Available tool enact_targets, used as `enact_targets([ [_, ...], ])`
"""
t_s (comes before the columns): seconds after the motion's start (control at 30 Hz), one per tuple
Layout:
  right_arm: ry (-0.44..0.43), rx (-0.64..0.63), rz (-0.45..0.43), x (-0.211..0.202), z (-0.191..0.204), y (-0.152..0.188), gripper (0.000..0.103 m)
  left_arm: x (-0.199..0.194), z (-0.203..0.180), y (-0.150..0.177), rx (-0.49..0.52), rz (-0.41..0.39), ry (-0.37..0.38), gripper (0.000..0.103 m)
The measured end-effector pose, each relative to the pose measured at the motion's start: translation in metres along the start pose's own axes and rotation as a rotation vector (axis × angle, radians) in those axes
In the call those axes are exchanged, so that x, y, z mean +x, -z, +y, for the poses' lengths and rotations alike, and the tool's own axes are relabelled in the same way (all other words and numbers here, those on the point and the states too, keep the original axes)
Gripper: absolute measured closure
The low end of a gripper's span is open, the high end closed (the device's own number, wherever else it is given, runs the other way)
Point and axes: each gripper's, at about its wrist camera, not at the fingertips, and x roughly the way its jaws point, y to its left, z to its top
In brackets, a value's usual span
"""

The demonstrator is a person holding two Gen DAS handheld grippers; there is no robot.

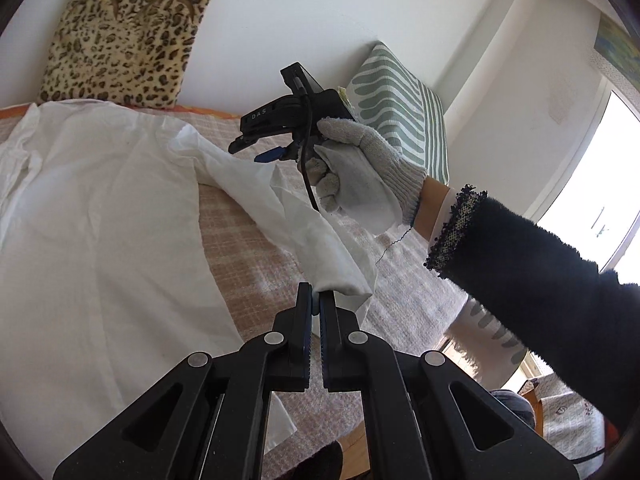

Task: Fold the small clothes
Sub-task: 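Close the left gripper on the shirt's side edge and lift it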

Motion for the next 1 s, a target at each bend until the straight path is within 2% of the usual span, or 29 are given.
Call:
enact_targets([
  [0.07,0.049,0.006,0.005,0.005,0.001,-0.002,0.056,-0.007,0.009,0.003,-0.018,-0.006,-0.011,0.101],
  [0.17,0.057,0.016,0.020,0.012,0.001,-0.006,0.056,-0.014,0.017,0.009,-0.030,-0.010,-0.022,0.101],
  [0.2,0.067,0.012,0.022,0.014,0.004,-0.006,0.063,-0.017,0.020,0.010,-0.033,-0.011,-0.027,0.101],
  [0.23,0.056,0.006,0.037,0.018,0.007,-0.006,0.081,-0.019,0.022,0.011,-0.031,-0.015,-0.035,0.101],
  [0.27,0.058,0.003,0.049,0.020,0.010,-0.006,0.091,-0.022,0.025,0.012,-0.029,-0.018,-0.044,0.101],
  [0.3,0.084,-0.006,0.048,0.020,0.016,-0.005,0.096,-0.024,0.028,0.014,-0.035,-0.019,-0.044,0.101],
  [0.4,0.130,-0.038,0.016,0.011,0.031,-0.007,0.099,-0.033,0.034,0.016,-0.043,-0.019,-0.048,0.101],
  [0.6,0.136,-0.071,-0.066,-0.025,0.071,-0.020,0.101,-0.052,0.047,0.022,-0.056,-0.038,-0.064,0.101],
  [0.73,0.165,-0.160,-0.076,-0.027,0.112,-0.028,0.101,-0.064,0.062,0.031,-0.073,-0.041,-0.096,0.101],
  [0.8,0.162,-0.182,-0.048,-0.019,0.124,-0.031,0.101,-0.071,0.071,0.035,-0.087,-0.044,-0.115,0.101],
  [0.87,0.208,-0.173,-0.005,-0.008,0.124,-0.032,0.093,-0.076,0.080,0.039,-0.106,-0.043,-0.127,0.101],
  [0.93,0.305,-0.179,-0.007,0.000,0.121,-0.029,0.055,-0.077,0.085,0.042,-0.110,-0.041,-0.134,0.101],
  [0.97,0.324,-0.174,-0.004,0.003,0.119,-0.029,0.050,-0.077,0.086,0.044,-0.113,-0.041,-0.132,0.101],
  [1.0,0.343,-0.159,0.008,0.007,0.114,-0.027,0.049,-0.077,0.086,0.044,-0.113,-0.041,-0.129,0.101],
])
